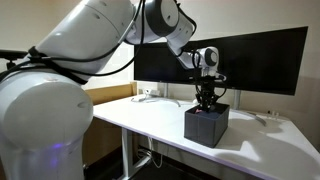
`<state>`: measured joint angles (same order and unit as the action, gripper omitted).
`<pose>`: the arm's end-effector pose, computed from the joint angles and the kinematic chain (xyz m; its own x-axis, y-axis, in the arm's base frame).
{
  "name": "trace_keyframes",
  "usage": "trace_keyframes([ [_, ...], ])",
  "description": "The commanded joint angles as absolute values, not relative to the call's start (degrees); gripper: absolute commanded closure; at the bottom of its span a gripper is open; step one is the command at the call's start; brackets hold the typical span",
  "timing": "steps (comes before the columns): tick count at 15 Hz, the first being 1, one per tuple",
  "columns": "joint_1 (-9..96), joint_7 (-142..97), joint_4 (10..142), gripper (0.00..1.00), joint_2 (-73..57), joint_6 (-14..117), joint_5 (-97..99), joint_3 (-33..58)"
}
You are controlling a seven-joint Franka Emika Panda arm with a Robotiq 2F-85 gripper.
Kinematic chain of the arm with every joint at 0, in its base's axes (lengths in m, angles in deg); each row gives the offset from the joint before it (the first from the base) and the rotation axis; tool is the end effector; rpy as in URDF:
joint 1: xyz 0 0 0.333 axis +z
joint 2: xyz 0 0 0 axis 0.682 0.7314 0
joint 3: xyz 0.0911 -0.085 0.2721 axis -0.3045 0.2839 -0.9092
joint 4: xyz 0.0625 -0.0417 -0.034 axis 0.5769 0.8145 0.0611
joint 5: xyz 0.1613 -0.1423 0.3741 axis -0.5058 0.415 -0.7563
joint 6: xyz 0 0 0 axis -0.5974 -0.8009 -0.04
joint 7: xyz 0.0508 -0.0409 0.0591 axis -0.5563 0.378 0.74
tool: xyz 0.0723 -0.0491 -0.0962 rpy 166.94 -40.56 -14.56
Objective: Pick up the clothes from the box and put them on the table
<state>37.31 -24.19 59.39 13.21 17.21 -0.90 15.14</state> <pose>0.7113 -0.1438 0.2810 0.9290 -0.2998 -0.2169 -0.2819 -0.9531 0.1100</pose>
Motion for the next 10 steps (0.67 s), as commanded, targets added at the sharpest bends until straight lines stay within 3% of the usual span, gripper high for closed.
trace_keyframes([
  [1, 33.86, -24.71, 58.12, 0.42, 13.11, 17.05, -6.13, 14.20],
  [7, 32.84, -25.00, 57.23, 0.03, 14.47, 16.89, -7.01, 14.86],
  [10, 33.61, -25.48, 57.14, 0.00, 15.77, 17.01, -6.32, 14.92],
])
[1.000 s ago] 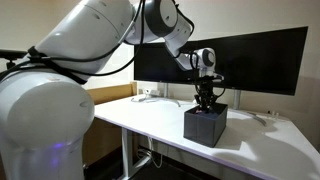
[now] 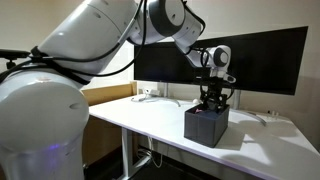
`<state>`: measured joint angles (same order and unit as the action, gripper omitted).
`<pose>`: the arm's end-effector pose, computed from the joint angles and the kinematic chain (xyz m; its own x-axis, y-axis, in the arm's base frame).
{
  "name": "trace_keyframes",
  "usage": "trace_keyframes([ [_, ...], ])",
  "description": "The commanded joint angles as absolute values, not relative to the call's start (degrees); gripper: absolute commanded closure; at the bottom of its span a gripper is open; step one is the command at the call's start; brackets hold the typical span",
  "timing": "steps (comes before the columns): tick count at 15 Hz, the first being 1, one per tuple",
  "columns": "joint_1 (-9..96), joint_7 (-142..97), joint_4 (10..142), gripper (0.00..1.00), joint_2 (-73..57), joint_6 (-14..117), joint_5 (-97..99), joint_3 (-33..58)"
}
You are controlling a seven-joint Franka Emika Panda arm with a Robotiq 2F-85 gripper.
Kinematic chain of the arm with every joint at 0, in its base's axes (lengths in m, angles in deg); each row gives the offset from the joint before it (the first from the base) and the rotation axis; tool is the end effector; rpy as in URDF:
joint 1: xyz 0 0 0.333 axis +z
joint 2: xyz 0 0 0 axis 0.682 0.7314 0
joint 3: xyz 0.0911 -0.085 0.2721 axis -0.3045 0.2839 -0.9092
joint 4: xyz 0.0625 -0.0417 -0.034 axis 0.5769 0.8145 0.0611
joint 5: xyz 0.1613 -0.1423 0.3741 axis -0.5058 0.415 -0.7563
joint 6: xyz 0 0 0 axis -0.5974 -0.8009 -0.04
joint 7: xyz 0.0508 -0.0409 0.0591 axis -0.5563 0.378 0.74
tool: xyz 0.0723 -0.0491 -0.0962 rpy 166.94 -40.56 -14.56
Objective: Pick up the clothes from the box and put them on the table
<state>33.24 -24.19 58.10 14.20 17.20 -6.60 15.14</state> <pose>0.7068 -0.1837 0.2788 0.8982 -0.3803 -0.2206 -0.3856 -0.9224 0.0201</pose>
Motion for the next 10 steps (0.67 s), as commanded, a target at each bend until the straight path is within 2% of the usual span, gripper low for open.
trace_keyframes([
  [1, 33.76, -25.64, 56.93, 0.00, 16.38, 16.83, -6.39, 14.90],
  [7, 33.48, -25.76, 54.50, 0.00, 19.04, 14.53, -6.87, 14.80],
  [8, 33.45, -25.56, 54.40, 0.25, 19.15, 14.65, -6.91, 14.72],
  [9, 33.46, -25.34, 54.10, 0.26, 19.24, 14.34, -6.87, 14.66],
  [10, 33.40, -25.31, 53.94, 0.32, 19.07, 14.31, -7.05, 14.57],
])
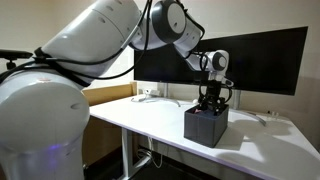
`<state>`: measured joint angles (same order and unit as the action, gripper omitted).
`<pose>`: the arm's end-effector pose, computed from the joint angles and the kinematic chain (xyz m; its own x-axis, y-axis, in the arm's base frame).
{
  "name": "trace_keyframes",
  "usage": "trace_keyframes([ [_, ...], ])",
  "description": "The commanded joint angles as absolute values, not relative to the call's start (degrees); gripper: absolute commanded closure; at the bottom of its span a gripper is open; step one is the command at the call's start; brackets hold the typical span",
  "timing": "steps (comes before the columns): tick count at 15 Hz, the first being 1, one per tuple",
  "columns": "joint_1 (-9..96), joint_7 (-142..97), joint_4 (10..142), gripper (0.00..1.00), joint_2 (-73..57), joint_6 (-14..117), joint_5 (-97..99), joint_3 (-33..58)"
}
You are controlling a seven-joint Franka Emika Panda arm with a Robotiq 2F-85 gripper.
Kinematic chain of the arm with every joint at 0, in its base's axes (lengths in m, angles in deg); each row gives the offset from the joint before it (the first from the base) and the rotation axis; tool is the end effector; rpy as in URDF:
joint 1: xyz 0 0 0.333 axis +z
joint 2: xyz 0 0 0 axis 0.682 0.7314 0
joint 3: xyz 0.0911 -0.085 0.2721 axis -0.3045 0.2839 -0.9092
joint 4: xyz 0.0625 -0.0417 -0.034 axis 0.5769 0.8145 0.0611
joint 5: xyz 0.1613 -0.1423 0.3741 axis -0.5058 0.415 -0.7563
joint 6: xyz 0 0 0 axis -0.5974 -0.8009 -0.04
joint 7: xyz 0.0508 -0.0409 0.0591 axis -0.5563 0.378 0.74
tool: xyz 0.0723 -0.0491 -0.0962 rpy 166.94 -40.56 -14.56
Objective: Pick up the clothes from the box and put them on the table
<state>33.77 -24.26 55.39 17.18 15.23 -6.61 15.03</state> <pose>0.7119 -0.1752 0.2613 0.8939 -0.3668 -0.2579 -0.3726 -0.9276 0.0277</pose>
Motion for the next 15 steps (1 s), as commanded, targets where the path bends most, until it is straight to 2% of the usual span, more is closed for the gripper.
trace_keyframes([
  [1, 33.19, -25.11, 53.76, 0.08, 18.81, 14.43, -7.44, 14.37],
  [4, 31.35, -24.57, 52.44, 0.00, 19.46, 12.86, -10.27, 13.46],
  [15, 27.77, -25.90, 45.83, 0.00, 25.05, 8.24, -16.24, 13.43],
])
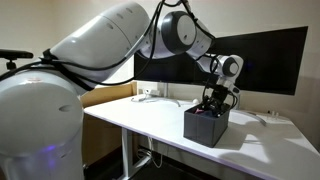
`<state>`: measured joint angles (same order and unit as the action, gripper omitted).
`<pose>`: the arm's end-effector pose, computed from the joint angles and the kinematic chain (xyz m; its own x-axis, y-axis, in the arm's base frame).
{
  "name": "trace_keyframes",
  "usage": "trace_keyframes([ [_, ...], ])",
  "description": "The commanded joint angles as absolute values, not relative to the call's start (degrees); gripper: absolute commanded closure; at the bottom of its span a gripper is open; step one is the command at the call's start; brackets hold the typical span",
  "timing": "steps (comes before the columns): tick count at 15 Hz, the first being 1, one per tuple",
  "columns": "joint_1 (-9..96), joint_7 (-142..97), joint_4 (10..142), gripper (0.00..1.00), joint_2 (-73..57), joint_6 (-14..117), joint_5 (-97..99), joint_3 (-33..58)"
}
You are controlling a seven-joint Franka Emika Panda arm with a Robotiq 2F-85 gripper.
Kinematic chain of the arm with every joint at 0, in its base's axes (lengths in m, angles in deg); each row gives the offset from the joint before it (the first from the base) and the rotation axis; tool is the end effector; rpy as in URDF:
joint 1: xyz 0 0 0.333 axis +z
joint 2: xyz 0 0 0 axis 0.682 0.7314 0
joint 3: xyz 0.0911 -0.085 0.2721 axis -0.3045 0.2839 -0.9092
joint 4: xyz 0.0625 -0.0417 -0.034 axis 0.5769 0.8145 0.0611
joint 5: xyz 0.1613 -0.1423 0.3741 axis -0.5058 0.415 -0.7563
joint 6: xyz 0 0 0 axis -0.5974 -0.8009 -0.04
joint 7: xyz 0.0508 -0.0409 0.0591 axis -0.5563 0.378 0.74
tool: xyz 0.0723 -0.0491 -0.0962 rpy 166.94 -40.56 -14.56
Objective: Pick up the clothes from the box and put them on the table
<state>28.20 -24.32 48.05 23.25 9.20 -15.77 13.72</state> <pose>0.7101 -0.2101 0.2394 0.8345 -0.4213 -0.3552 -0.4874 -0.8651 -0.1188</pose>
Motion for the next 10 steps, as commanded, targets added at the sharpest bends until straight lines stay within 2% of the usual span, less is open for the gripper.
trace_keyframes([
  [1, 28.29, -26.15, 45.65, 0.00, 25.05, 8.60, -15.38, 13.78],
  [2, 29.07, -26.70, 45.98, 0.00, 24.75, 9.57, -14.31, 14.31],
  [3, 29.57, -27.30, 45.91, 0.23, 24.73, 9.87, -13.52, 14.63],
  [4, 30.07, -27.89, 45.68, 0.26, 24.83, 9.85, -12.71, 14.88],
  [10, 31.40, -29.36, 44.48, 0.65, 25.71, 9.19, -9.61, 15.20],
])
